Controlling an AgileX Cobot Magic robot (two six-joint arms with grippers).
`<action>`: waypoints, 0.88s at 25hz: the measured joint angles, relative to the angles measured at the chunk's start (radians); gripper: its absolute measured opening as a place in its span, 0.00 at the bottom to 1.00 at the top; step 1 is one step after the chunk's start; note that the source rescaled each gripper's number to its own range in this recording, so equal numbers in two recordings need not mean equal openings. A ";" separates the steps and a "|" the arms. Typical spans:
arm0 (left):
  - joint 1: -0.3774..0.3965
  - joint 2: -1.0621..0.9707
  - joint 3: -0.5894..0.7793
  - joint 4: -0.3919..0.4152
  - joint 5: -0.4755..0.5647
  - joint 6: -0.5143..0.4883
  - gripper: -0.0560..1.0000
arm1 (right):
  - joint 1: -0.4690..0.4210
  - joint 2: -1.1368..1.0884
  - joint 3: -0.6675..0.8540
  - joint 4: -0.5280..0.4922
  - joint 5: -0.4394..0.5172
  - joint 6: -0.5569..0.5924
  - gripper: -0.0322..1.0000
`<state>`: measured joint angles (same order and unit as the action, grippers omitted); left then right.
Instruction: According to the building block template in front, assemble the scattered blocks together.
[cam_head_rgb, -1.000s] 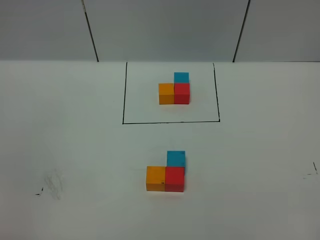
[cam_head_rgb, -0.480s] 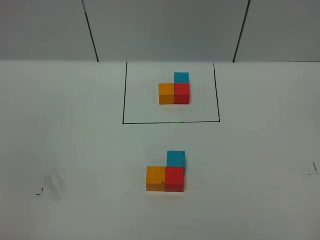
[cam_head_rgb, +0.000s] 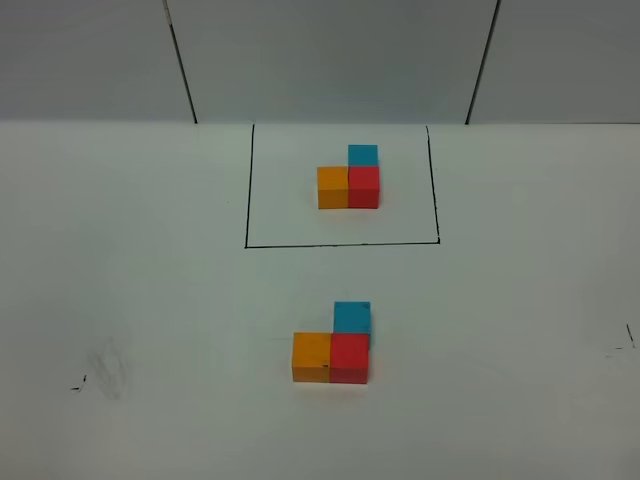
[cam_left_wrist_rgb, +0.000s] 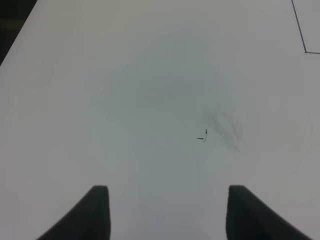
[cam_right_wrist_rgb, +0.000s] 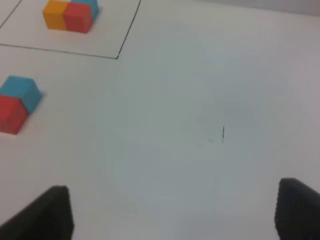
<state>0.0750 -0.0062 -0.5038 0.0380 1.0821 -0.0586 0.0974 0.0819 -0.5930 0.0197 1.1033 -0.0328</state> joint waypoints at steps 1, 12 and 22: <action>0.000 0.000 0.000 0.000 0.000 0.000 0.22 | 0.000 0.000 0.014 0.003 0.000 0.014 0.78; 0.000 0.000 0.000 0.000 0.000 0.000 0.22 | 0.000 -0.001 0.091 0.024 -0.032 0.033 0.78; 0.000 0.000 0.000 0.000 0.000 0.000 0.22 | 0.000 -0.045 0.093 0.028 -0.038 0.033 0.77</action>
<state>0.0750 -0.0062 -0.5038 0.0380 1.0821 -0.0586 0.0974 0.0372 -0.5003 0.0477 1.0654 0.0000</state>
